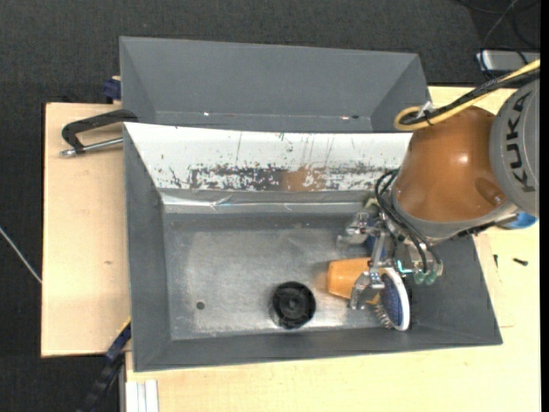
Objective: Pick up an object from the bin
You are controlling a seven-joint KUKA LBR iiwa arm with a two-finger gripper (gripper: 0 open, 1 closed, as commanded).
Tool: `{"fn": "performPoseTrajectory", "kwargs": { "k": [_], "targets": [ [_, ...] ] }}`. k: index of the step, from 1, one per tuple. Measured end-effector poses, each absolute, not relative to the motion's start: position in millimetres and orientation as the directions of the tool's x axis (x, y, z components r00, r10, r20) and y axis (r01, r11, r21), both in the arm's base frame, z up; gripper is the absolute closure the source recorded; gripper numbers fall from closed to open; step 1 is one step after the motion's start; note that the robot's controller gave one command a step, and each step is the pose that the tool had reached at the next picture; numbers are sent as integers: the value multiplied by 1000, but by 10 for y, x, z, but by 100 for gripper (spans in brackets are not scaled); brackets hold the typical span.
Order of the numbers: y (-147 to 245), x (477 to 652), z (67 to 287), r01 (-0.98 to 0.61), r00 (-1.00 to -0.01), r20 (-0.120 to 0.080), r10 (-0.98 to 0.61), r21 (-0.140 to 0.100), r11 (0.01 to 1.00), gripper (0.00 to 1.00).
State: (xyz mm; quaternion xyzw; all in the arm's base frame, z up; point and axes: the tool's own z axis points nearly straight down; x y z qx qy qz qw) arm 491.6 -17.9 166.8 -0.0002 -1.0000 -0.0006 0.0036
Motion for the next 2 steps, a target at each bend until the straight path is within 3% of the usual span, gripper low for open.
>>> {"fn": "performPoseTrajectory", "kwargs": {
  "k": [1, 2],
  "targets": [
    [-580, 5082, 752, 270, -963, 3, 270, 1, 963, 0],
    [-576, 5092, 767, 268, -963, 0, 268, 2, 963, 100]
  ]
}}
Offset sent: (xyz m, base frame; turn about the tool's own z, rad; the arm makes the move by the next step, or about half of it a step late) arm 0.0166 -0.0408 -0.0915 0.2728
